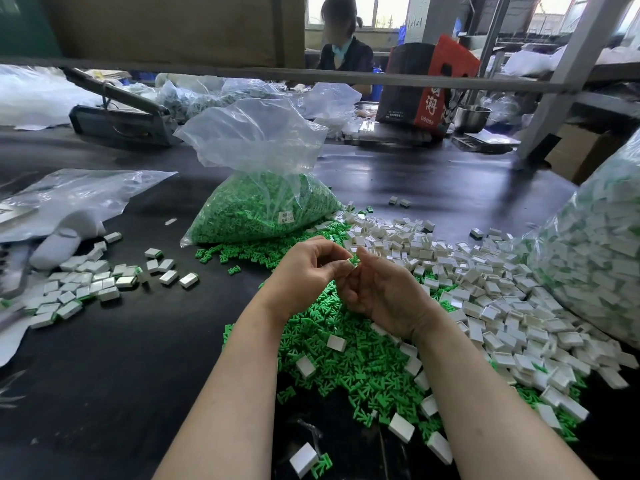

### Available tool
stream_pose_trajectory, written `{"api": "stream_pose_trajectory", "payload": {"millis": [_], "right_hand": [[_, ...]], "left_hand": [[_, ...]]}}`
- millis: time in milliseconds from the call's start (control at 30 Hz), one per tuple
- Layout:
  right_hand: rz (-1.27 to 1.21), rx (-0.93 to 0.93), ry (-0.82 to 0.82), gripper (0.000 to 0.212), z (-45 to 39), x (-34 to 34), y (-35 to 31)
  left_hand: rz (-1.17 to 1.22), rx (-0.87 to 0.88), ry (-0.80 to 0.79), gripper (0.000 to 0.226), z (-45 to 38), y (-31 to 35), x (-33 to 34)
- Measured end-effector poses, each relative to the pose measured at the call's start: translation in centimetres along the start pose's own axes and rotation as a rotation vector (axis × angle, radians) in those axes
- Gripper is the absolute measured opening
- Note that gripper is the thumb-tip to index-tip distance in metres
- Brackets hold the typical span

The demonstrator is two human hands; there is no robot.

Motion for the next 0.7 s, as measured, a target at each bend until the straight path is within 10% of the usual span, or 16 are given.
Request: {"api": "stream_pose_trajectory", "payload": {"millis": [700], "right_hand": [[-0.011, -0.008, 0.004, 0.043, -0.06, -0.13, 0.12]], "left_hand": [[0.052, -0.020, -0.015, 0.010, 0.10, -0.09, 0.16]]}}
Point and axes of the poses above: each hand's wrist, its own z-axis away from the middle knuckle, its own x-axis out of the palm, y = z × x, the point moved 4 cm from there along -z, towards the middle knuckle, and after that the axes turned 15 degrees about x, right-handed, at the moved point
